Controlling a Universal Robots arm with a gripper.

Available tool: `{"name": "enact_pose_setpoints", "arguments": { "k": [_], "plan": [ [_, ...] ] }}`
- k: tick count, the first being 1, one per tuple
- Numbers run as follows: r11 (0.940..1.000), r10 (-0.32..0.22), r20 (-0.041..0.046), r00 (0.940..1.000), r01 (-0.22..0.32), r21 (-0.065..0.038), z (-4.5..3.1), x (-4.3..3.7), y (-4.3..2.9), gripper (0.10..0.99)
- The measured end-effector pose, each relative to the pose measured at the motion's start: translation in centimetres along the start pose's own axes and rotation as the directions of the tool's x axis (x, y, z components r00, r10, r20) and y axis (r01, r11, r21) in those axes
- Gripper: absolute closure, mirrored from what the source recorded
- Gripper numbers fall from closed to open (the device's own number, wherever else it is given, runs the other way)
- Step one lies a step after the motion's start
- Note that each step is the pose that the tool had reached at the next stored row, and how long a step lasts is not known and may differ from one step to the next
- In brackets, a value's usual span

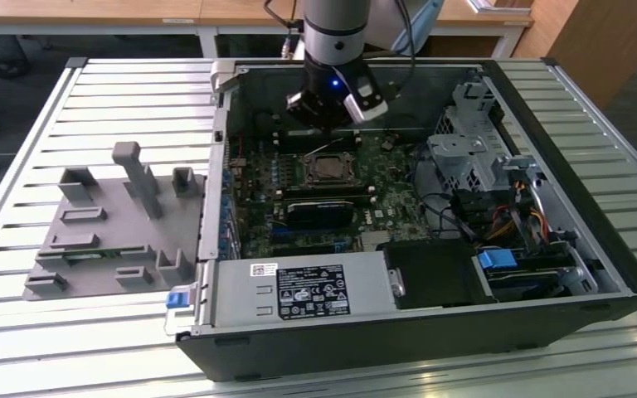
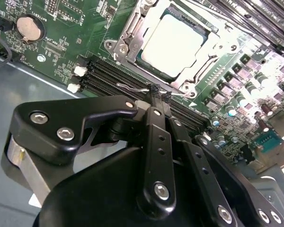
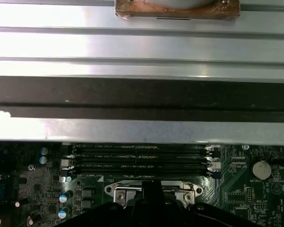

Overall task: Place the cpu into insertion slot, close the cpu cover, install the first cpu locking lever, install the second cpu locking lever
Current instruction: 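Install the first cpu locking lever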

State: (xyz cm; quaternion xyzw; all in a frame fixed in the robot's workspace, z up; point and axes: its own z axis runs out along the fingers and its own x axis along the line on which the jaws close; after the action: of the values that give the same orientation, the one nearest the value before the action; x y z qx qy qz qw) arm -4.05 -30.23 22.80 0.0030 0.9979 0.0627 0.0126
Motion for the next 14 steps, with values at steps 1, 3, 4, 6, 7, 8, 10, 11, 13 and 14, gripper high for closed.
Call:
{"name": "enact_pose_setpoints", "arguments": {
  "k": [1,3,4,6,7,8,10,11,13,14],
  "plan": [
    [1.0,0.0,0.0,1.0,0.0,0.0,0.09,-0.04,0.01,0.98],
    [1.0,0.0,-0.0001,1.0,0.0,0.0,0.25,-0.18,0.06,0.98],
    [1.0,0.0,-0.0001,1.0,0.0,0.0,0.33,-0.25,0.08,0.98],
    [1.0,0.0,-0.0001,1.0,0.0,0.0,0.47,-0.35,0.14,0.98],
    [1.0,0.0,0.0,1.0,0.0,0.0,0.54,-0.39,0.19,0.98],
    [1.0,0.0,0.0,1.0,0.0,0.0,0.6,-0.43,0.25,0.98],
    [1.0,0.0,0.0,1.0,0.0,0.0,0.71,-0.5,0.39,0.98],
    [1.0,0.0,0.0,1.0,0.0,0.0,0.77,-0.52,0.46,0.98],
    [1.0,0.0,0.0001,1.0,0.0,0.0,0.9,-0.58,0.54,0.98],
    [1.0,0.0,0.0,1.0,0.0,0.0,0.96,-0.6,0.57,0.98]
  ]
}}
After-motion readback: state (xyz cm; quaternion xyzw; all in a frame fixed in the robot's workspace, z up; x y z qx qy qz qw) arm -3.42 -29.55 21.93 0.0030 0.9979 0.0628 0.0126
